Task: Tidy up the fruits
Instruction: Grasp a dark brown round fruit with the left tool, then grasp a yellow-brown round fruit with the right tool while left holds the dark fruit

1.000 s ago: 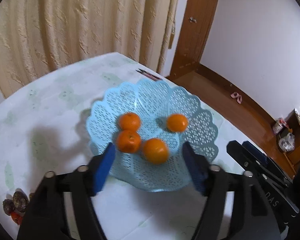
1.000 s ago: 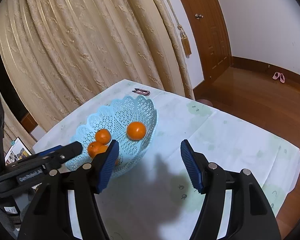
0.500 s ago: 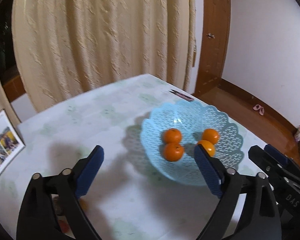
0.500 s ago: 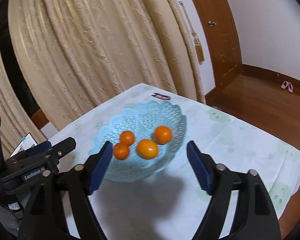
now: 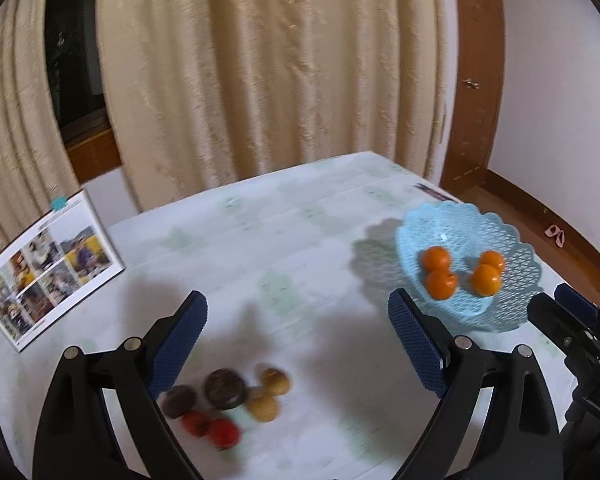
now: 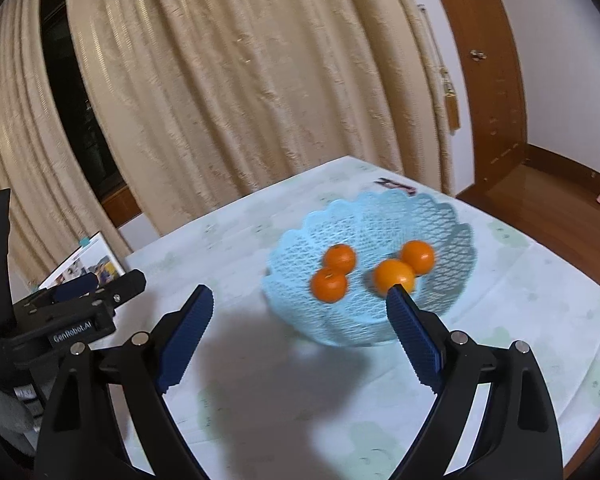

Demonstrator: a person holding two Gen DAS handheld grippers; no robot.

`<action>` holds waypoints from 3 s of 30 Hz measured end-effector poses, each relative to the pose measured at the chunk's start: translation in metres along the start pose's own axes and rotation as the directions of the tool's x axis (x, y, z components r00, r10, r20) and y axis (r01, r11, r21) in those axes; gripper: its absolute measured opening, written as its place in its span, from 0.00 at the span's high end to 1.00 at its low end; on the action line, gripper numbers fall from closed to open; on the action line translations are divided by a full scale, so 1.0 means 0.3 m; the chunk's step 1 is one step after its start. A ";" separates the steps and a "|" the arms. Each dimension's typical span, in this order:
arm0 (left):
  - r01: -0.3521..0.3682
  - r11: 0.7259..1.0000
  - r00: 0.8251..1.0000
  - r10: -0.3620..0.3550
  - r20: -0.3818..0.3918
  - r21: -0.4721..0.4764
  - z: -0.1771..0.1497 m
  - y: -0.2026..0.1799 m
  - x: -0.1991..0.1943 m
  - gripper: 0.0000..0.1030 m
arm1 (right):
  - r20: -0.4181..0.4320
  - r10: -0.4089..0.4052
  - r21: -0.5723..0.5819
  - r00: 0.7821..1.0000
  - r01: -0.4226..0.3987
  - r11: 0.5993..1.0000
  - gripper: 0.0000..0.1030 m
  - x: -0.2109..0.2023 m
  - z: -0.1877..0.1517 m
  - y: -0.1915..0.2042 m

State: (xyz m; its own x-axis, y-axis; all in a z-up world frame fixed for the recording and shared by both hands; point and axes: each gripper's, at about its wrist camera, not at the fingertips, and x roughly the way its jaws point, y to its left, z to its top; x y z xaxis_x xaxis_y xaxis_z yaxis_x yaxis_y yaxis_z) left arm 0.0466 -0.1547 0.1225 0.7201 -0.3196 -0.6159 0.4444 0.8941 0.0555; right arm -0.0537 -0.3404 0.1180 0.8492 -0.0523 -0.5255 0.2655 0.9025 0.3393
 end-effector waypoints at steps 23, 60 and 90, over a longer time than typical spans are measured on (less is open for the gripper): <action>-0.039 0.984 0.983 0.006 -0.186 -0.176 -0.172 0.361 0.067 0.19 | -0.130 0.085 -0.110 0.988 -0.099 0.989 0.13 0.103 -0.092 0.187; 0.008 0.933 0.961 -0.106 -0.255 -0.360 -0.228 0.509 0.118 0.66 | -0.342 0.158 -0.088 0.926 -0.199 0.976 0.13 0.309 -0.191 0.296; 0.023 0.949 0.949 -0.119 -0.291 -0.314 -0.254 0.449 0.155 0.53 | -0.411 0.168 -0.181 0.896 -0.261 0.948 0.73 0.397 -0.271 0.471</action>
State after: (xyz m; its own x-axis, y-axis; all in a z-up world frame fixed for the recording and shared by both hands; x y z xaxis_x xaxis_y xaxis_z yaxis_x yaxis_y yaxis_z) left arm 0.0993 -0.0251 0.0414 0.4758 -0.3186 -0.8198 0.2712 0.9398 -0.2078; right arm 0.0478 -0.1843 0.0400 0.6176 0.2807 -0.7347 -0.0524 0.9468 0.3177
